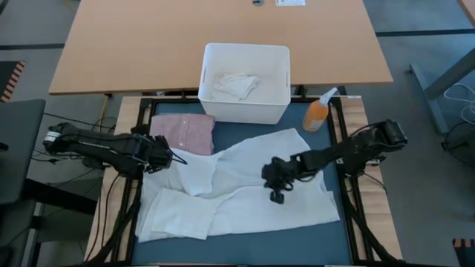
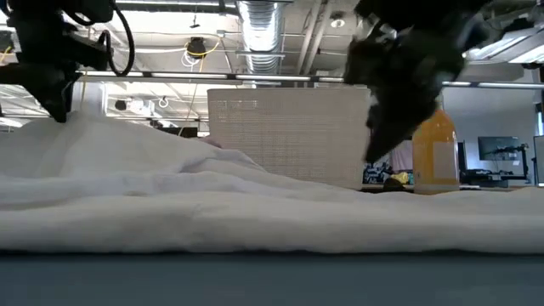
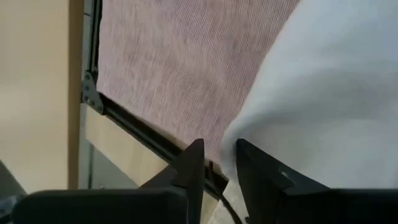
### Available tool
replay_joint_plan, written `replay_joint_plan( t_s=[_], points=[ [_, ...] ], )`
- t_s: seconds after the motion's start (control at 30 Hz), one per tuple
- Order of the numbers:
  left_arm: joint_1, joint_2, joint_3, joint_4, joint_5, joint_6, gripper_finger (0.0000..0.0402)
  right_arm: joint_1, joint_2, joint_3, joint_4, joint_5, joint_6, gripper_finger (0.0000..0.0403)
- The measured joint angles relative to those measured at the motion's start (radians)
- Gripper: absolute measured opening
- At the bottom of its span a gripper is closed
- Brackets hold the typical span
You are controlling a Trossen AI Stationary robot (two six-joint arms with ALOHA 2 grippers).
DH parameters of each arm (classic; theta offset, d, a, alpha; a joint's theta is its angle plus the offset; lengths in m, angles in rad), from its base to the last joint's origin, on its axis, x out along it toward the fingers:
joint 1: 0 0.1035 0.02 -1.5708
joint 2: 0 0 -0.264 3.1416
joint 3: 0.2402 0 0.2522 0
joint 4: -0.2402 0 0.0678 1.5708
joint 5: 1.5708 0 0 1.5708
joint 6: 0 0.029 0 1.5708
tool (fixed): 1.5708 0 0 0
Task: Fold Laundry from Bin
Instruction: Fold the white shirt
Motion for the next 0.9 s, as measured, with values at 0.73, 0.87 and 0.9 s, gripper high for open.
replay_joint_plan(
  t_s=[0.73,0.87,0.9],
  points=[
    [-0.397,-0.023,-0.119,0.910,0.576,-0.109,0.0058,0.389,-0.025,0.000,-0.291,0.076,0.339,0.0023],
    [-0.531,0.063,-0.258,1.119,0.547,-0.268,0.0032,0.416,0.021,0.000,-0.291,0.078,0.384,0.0023],
    [-0.559,0.084,-0.276,1.166,0.525,-0.294,0.0026,0.422,0.033,0.000,-0.292,0.087,0.388,0.0022]
  ],
)
